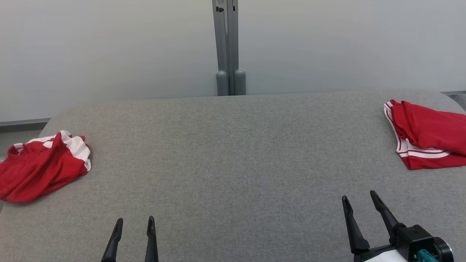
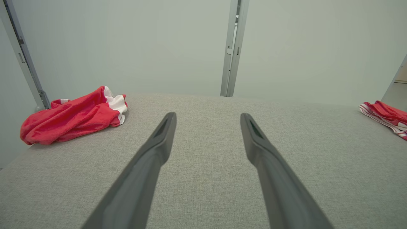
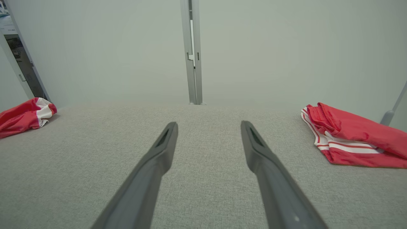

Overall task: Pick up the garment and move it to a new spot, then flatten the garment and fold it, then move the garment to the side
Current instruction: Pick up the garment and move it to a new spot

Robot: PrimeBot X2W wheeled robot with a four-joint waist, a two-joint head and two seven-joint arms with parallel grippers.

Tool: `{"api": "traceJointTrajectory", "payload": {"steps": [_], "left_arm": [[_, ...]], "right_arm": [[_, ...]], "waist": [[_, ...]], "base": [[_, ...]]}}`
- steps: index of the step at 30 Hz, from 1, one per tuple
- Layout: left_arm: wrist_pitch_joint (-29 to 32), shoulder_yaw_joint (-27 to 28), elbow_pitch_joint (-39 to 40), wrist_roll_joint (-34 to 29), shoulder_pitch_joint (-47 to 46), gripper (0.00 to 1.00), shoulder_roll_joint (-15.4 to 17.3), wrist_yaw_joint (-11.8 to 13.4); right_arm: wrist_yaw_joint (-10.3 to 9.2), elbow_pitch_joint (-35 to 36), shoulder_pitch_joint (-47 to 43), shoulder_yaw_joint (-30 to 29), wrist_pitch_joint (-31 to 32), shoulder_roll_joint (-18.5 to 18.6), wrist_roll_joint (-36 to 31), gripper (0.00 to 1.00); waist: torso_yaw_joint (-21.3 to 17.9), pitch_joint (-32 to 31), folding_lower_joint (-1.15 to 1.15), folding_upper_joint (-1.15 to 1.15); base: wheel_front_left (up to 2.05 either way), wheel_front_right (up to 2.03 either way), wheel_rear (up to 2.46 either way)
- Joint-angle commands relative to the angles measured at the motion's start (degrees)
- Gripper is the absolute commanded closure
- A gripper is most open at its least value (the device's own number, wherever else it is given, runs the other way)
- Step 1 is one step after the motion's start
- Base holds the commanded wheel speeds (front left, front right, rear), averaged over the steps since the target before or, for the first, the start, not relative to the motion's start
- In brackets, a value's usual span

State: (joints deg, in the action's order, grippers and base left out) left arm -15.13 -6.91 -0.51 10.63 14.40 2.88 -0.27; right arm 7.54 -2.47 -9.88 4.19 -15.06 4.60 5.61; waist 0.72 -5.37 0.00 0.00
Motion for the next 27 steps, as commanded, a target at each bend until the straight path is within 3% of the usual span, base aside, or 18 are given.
{"api": "traceJointTrajectory", "payload": {"steps": [1, 14, 27], "left_arm": [[0.01, 0.25, -0.15, 0.42, -0.76, 0.0, 0.05, -0.12], [0.01, 0.35, 0.14, -0.72, -1.79, 0.0, 0.05, -0.2], [0.01, 1.24, 0.51, 2.0, -2.62, 0.0, 0.04, 0.67]], "right_arm": [[-0.11, -0.21, -0.39, 0.1, -0.15, -0.04, 0.15, 0.0], [-0.11, -0.08, 0.35, 1.23, -0.15, 0.29, -0.2, 0.0], [-0.11, -0.69, 2.17, 5.52, -0.15, 0.12, 0.29, 0.0]], "waist": [[0.06, 0.05, 0.0, 0.0], [3.56, 1.64, 0.0, 0.0], [14.48, 3.07, 0.0, 0.0]], "base": [[0.0, 0.0, 0.0], [0.0, 0.0, 0.0], [0.0, 0.0, 0.0]]}}
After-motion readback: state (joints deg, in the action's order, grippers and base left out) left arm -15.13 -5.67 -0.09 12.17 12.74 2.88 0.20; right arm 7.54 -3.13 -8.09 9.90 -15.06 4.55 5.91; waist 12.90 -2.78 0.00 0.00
